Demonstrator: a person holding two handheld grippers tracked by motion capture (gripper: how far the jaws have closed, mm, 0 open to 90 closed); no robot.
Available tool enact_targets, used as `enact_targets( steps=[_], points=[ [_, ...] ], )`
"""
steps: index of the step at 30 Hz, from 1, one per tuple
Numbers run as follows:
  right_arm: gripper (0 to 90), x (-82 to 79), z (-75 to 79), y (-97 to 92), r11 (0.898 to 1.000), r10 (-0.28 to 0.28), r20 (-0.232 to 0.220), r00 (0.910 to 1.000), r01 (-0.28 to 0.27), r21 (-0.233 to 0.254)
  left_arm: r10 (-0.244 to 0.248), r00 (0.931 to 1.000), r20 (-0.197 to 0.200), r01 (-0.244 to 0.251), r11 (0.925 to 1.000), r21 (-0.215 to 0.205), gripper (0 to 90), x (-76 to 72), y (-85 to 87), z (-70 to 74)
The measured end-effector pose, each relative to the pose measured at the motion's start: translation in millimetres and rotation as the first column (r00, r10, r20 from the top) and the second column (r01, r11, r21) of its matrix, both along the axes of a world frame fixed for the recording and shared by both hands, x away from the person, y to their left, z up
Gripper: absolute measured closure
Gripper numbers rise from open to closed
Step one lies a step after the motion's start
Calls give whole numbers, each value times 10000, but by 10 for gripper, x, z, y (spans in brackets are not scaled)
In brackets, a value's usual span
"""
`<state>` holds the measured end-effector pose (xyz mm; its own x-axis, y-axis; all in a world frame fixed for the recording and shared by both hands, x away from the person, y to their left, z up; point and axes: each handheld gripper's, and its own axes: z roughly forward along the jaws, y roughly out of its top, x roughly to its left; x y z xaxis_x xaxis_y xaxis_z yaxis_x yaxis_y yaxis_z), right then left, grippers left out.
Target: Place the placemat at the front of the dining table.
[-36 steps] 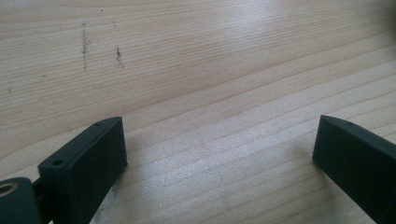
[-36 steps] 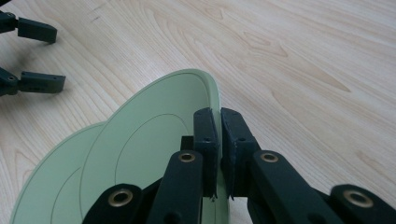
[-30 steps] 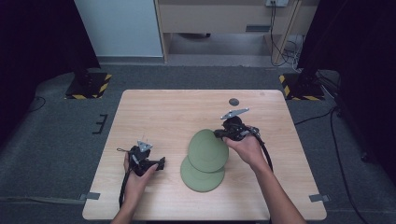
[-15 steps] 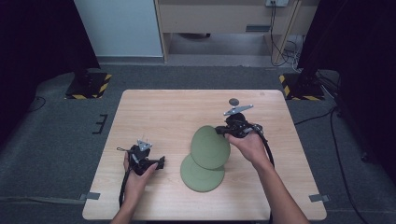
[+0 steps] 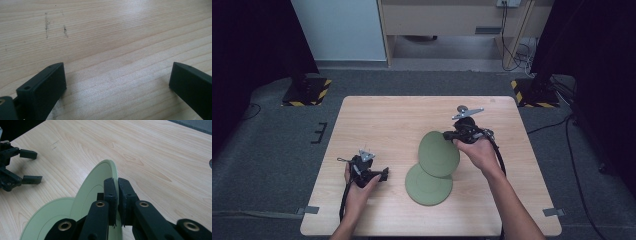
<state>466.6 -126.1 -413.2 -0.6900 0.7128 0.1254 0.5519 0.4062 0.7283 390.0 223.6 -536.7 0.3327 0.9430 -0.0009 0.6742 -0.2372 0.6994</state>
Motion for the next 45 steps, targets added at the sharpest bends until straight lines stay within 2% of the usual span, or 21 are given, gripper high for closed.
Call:
enact_targets(
  steps=[5, 11, 21, 35, 45],
  points=[
    [861, 25, -1, 34, 9999, 29, 30, 10000, -28, -128, 6, 10000, 4, -6, 10000, 2, 1, 0, 0, 0],
    [861, 135, -19, 154, 9995, 73, 1, 10000, -73, -295, 3, 10000, 3, -3, 10000, 1, 1, 0, 0, 0],
    [861, 273, -18, 312, 9995, 145, 27, 9999, -144, -294, 1, 10000, 2, -1, 10000, 11, 1, 0, -1, -1],
    [862, 265, 102, 215, 9999, -50, 233, 9997, 47, 147, 48, 10000, -8, -48, 10000, 26, 0, 3, -9, -2],
    [862, 108, 161, 175, 9991, -307, 492, 9983, 292, 302, 41, 10000, -7, -41, 10000, 29, 0, 3, -8, -2]
  ],
)
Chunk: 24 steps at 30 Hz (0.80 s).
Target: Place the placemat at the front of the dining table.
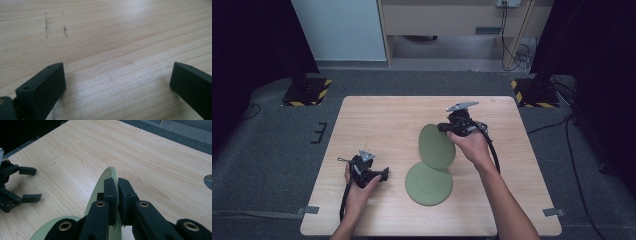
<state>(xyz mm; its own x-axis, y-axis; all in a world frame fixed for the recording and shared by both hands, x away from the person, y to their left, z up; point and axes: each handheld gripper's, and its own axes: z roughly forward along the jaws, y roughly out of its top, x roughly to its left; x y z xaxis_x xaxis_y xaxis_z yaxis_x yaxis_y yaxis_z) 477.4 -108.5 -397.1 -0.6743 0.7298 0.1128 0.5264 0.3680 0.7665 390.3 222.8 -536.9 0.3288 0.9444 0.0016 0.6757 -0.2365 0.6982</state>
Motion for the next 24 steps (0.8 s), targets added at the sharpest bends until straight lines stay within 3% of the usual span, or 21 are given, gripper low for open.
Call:
enact_targets(
  steps=[6, 19, 24],
  points=[
    [862, -5, 22, -9, 10000, -19, 29, 10000, 19, 93, 20, 10000, -6, -20, 10000, 0, 0, 0, -2, 0],
    [862, 237, 34, -20, 9992, -375, 52, 9993, 375, 133, 107, 9999, 4, -107, 9999, 8, 0, -6, -8, 0],
    [862, 317, 69, 77, 9984, -566, 208, 9982, 566, -15, 105, 9999, 3, -105, 9999, 9, 0, -6, -8, 0]
  ],
)
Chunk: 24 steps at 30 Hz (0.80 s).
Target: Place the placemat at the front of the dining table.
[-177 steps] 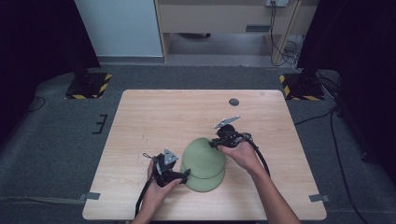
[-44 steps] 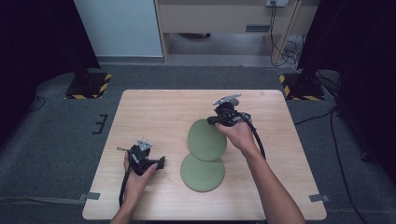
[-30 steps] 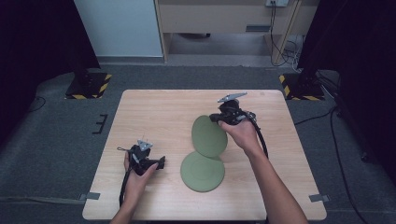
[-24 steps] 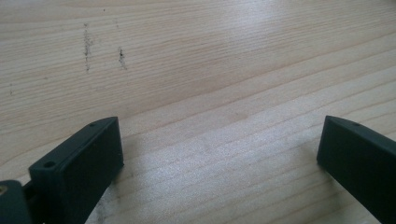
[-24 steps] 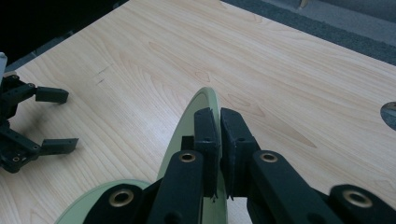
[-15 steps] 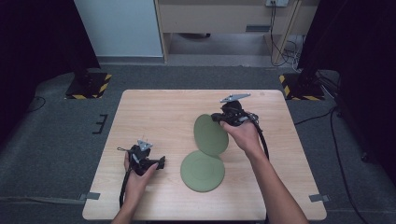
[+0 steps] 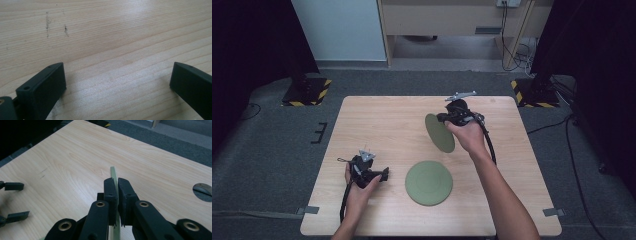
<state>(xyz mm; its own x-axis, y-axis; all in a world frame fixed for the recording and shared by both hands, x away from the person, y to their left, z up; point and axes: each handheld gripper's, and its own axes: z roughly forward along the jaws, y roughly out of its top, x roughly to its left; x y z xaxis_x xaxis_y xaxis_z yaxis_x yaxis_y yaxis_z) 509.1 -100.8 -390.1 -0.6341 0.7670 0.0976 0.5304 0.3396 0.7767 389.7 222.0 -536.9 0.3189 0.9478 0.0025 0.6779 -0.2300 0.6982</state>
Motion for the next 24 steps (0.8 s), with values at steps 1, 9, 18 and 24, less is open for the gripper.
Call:
enact_targets(
  steps=[1, 9, 18, 24],
  points=[
    [862, 13, 10, 23, 10000, -54, 31, 10000, 54, 4, 0, 10000, 3, 0, 10000, -3, 0, 0, 0, 0],
    [862, 71, 99, 176, 9996, -270, 175, 9995, 270, 18, 11, 10000, 11, -11, 10000, -15, 0, 0, -1, -1],
    [862, 170, 49, 536, 9993, -319, 330, 9989, 324, -161, 3, 10000, 12, -3, 10000, -16, 0, 0, 0, -1],
    [861, 247, -39, 731, 9989, -458, 410, 9981, 453, 112, 5, 10000, 8, -5, 10000, -20, 0, 0, -1, -1]
  ],
)
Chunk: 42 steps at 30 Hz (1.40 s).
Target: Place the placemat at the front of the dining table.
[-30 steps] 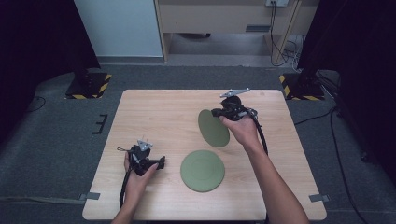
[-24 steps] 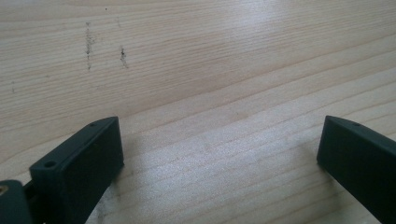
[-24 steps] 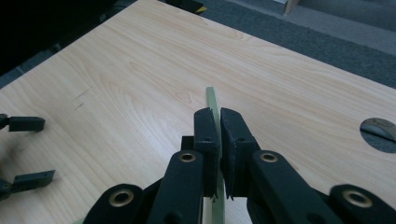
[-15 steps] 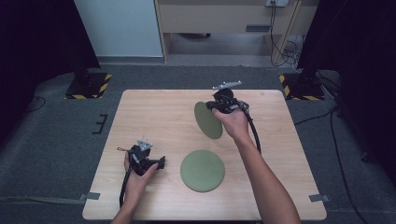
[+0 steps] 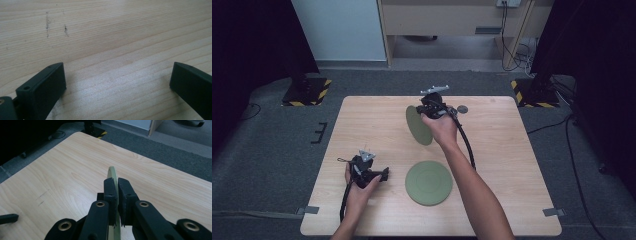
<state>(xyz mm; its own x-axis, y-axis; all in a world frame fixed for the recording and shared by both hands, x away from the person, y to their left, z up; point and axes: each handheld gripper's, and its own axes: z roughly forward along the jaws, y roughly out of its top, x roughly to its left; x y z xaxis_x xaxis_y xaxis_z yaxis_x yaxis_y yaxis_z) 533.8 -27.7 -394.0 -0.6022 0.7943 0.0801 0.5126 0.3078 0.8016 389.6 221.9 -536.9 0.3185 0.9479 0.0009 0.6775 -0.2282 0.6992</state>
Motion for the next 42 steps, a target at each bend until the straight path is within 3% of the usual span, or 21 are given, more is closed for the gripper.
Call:
enact_targets(
  steps=[3, 12, 24, 30, 42],
  points=[
    [861, 67, -87, -46, 9982, -554, 57, 9984, 553, 240, 7, 10000, 2, -7, 10000, -5, 0, 0, -1, 0],
    [861, 163, -174, -393, 9946, -1024, -132, 9947, 1026, 159, 11, 10000, -3, -11, 10000, 0, 0, 0, -1, 0],
    [860, 184, -240, -678, 9933, -1157, -233, 9930, 1155, -107, 2, 10000, -11, -2, 10000, 13, 0, 0, 0, 0],
    [859, 186, -298, -766, 9917, -1222, -297, 9921, 1208, -447, 25, 10000, -8, -25, 10000, 19, 0, -2, -1, 1],
    [859, 304, -396, -918, 9904, -1283, -534, 9903, 1251, -592, 39, 10000, -18, -39, 10000, 6, 0, -1, -3, 1]
  ],
)
